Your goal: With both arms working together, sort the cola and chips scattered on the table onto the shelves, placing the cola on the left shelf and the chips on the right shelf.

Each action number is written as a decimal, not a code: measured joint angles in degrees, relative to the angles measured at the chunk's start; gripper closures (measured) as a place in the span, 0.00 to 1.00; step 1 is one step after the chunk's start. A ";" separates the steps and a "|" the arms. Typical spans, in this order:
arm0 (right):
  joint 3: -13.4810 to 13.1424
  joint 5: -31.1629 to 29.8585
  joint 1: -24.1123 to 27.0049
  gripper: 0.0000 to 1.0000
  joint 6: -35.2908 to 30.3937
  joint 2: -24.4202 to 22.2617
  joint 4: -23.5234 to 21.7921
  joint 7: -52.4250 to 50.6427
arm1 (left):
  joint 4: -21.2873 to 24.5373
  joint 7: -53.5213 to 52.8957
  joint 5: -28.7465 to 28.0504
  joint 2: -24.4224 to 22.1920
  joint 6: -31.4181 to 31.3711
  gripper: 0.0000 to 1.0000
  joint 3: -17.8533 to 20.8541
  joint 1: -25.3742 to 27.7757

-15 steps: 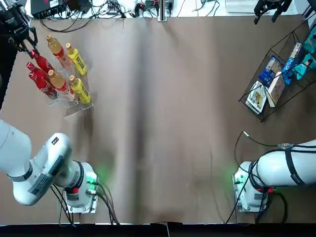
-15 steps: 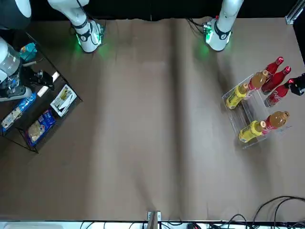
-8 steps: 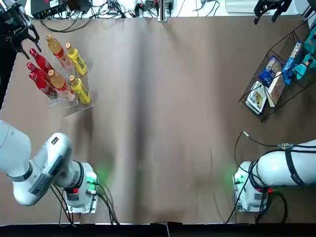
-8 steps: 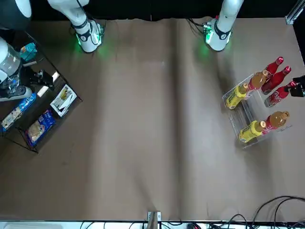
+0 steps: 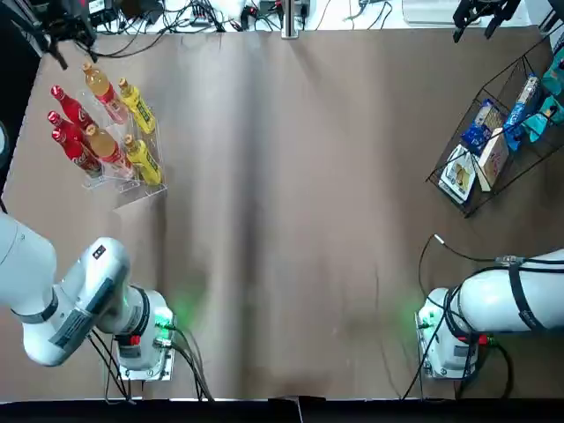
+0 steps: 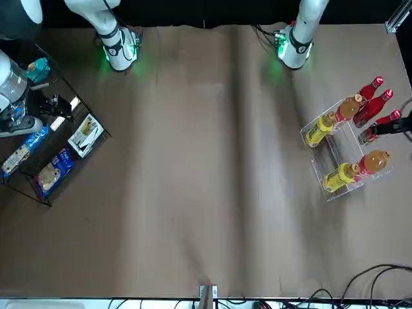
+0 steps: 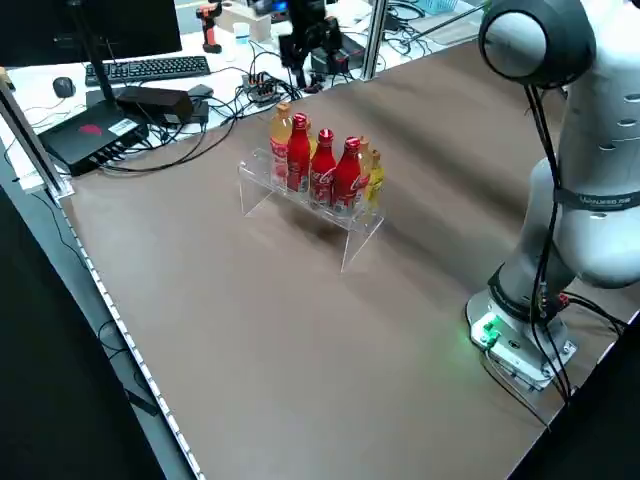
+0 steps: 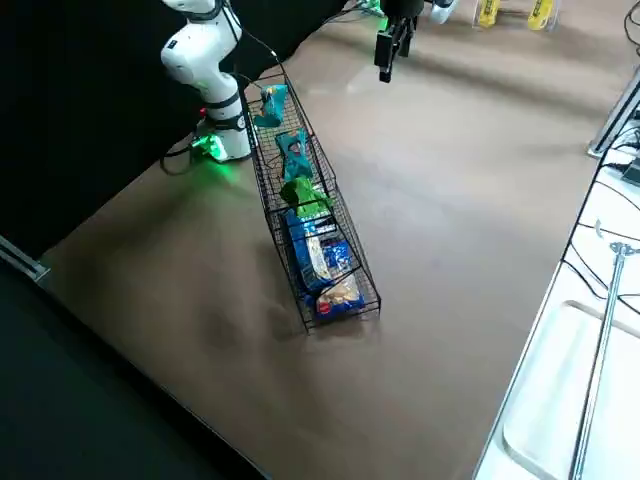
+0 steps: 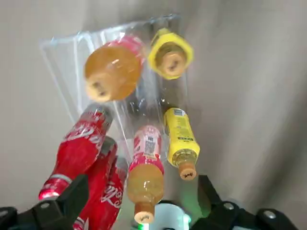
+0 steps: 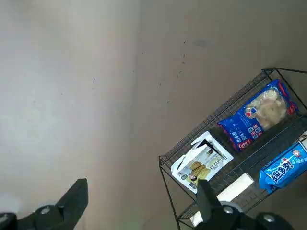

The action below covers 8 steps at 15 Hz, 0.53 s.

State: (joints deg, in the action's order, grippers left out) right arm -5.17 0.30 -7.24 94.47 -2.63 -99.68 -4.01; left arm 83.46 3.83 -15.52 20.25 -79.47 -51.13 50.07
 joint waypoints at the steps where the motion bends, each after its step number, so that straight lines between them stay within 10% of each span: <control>1: -0.02 0.00 0.07 0.00 0.00 0.00 0.05 0.23 | -0.01 -0.70 -1.27 -0.01 -0.27 0.00 -0.72 -2.18; 8: -0.23 0.22 1.83 0.00 0.04 0.00 0.48 2.48 | 0.25 -1.65 -2.68 0.25 -5.20 0.00 -0.88 -16.27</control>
State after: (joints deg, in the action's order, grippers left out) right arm -5.40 0.52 -5.41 94.50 -2.63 -99.20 -1.53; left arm 83.71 2.18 -18.20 20.49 -84.67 -52.01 33.80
